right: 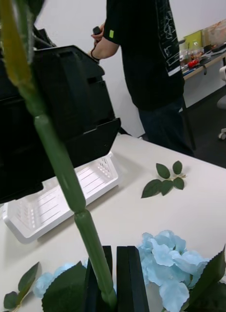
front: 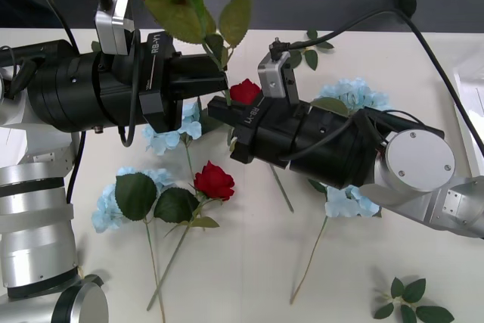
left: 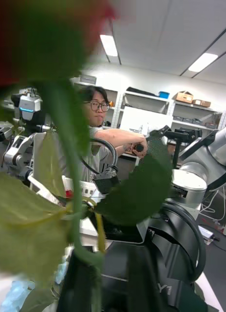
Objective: Put the red flowers into the right box and the blue flowers into the left box
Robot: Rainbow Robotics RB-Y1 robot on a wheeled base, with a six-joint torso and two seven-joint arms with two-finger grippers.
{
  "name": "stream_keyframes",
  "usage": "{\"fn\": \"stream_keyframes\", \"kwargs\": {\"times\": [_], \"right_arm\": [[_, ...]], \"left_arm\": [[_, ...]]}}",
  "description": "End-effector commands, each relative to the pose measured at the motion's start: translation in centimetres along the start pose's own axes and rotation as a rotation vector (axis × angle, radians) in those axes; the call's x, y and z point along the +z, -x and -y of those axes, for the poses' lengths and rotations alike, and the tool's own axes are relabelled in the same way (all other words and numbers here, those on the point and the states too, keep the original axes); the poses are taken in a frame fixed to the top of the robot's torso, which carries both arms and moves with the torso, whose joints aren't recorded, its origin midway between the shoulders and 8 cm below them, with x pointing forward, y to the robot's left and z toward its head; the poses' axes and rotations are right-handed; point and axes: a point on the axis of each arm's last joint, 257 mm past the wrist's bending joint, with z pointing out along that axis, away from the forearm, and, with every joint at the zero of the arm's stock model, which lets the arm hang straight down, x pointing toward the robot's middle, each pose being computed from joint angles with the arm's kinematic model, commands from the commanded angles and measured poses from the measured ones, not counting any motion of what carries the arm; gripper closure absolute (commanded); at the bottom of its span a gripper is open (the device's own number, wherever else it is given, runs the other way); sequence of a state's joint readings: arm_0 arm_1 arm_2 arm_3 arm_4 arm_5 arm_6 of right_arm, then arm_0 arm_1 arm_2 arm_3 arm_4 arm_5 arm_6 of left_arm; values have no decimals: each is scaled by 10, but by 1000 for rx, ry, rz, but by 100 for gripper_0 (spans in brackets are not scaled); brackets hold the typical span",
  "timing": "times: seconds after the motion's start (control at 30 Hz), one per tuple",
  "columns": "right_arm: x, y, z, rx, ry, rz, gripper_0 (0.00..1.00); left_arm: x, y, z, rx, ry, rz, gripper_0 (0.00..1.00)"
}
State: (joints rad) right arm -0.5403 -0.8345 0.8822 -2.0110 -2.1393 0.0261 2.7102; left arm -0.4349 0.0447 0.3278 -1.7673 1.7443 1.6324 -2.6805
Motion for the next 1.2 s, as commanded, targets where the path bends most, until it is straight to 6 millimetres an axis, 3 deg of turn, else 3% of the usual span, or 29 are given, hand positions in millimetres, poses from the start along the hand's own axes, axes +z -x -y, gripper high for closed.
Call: {"fn": "stream_keyframes", "kwargs": {"times": [0.03, 0.63, 0.67, 0.7, 0.77, 0.9, 1.2], "right_arm": [[-2, 10, 6, -10, -13, 12, 100], [-13, 3, 11, 45, -5, -27, 100], [-19, 1, 13, 37, 0, -43, 100], [-25, 1, 14, 37, 7, -60, 100], [-33, 4, 16, 52, 21, -77, 100], [-57, 24, 26, 91, 45, -86, 100], [-115, 55, 65, 99, 39, -71, 100]], "left_arm": [[4, 12, 3, 65, -16, 4, 0], [4, 12, 3, 65, -16, 4, 0], [4, 12, 3, 65, -16, 4, 0], [-4, -12, 3, -15, 16, 8, 0], [-5, -15, 3, -32, 23, 15, 0], [-10, -7, -7, -48, 64, 64, 0], [-38, -16, -24, -110, 121, -43, 0]]}}
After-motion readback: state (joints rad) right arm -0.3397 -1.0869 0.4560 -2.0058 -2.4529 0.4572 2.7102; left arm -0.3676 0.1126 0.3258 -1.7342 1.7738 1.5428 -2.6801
